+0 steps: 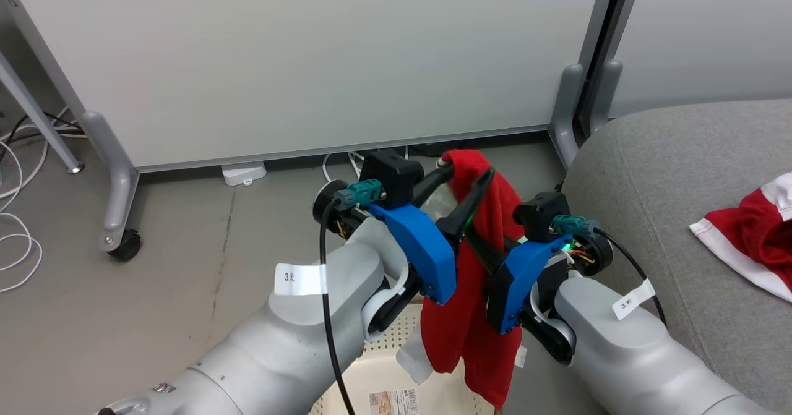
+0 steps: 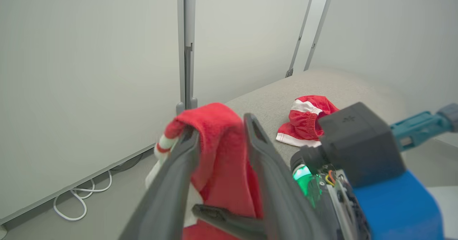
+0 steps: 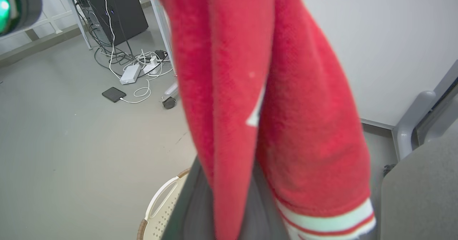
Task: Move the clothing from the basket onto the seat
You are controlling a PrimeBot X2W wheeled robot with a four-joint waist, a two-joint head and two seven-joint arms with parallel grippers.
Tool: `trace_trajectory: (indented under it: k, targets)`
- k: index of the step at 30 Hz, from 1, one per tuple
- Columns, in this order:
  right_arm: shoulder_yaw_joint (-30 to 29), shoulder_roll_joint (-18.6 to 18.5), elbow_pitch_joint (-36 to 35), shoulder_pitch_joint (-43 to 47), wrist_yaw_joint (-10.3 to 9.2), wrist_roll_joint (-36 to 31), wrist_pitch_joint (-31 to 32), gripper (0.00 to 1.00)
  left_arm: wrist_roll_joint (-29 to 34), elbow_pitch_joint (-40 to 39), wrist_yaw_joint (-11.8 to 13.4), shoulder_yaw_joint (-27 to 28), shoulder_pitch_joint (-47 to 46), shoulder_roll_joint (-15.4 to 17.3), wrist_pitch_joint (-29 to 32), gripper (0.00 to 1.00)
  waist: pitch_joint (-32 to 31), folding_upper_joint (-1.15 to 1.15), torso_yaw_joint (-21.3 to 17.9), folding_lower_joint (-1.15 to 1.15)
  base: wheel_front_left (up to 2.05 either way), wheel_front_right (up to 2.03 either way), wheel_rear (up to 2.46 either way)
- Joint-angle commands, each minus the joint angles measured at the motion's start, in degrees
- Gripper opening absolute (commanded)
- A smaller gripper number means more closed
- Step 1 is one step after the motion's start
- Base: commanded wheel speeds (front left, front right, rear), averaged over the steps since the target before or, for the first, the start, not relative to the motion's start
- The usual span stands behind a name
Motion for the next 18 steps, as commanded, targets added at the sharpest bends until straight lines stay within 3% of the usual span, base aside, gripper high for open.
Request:
trace_trajectory:
  k: [1, 8, 18]
  targets:
    - [0.2, -0.3, 0.1, -0.9, 0.01, 0.4, -0.4, 0.0, 0.4, 0.3, -0.2, 0.4, 0.6, 0.0, -0.3, 1.0, 0.0, 0.0, 0.0, 0.0, 0.0, 0.0, 0.0]
    - [0.9, -0.4, 0.5, -1.3, 0.01, 1.4, -0.8, 0.0, 4.6, 0.1, -0.2, 4.4, 2.7, 0.1, -0.3, 1.0, 0.0, 0.0, 0.0, 0.0, 0.0, 0.0, 0.0]
    - [1.1, -1.3, 0.1, -2.0, 0.01, 2.1, -1.3, 0.0, 12.7, -4.0, -0.3, 12.9, 11.2, 3.0, -0.2, 1.0, 0.6, 0.0, 0.1, 0.0, 0.0, 0.0, 0.0]
